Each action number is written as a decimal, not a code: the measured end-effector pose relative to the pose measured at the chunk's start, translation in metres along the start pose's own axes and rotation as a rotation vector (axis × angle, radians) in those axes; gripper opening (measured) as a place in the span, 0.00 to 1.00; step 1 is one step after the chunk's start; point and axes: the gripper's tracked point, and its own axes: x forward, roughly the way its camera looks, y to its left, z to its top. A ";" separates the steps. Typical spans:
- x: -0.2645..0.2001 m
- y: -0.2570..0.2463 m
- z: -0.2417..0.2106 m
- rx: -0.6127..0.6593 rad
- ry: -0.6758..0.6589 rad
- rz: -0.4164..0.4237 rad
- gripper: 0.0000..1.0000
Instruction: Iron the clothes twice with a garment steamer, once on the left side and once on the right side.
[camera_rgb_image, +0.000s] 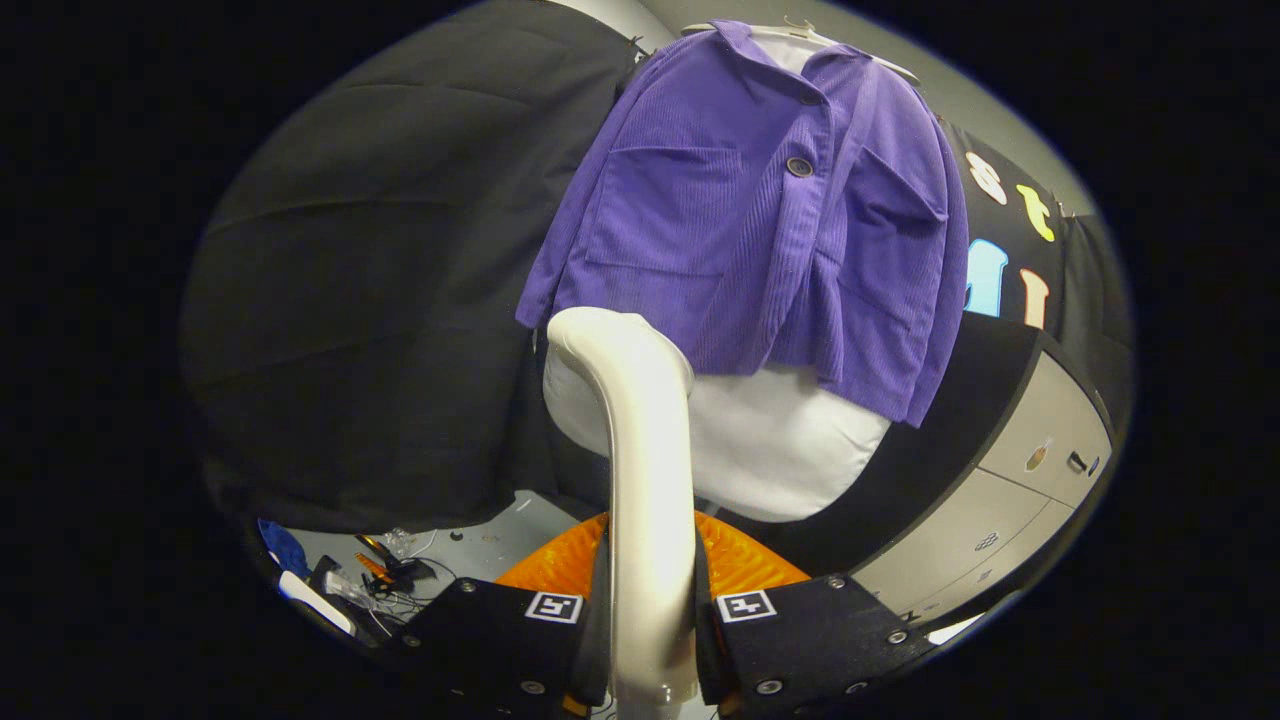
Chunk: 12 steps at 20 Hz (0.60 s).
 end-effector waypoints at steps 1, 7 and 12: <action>-0.004 -0.002 -0.008 0.003 0.015 0.001 0.34; -0.045 -0.023 -0.033 0.054 0.020 0.001 0.34; -0.093 -0.079 -0.036 0.120 -0.019 -0.042 0.34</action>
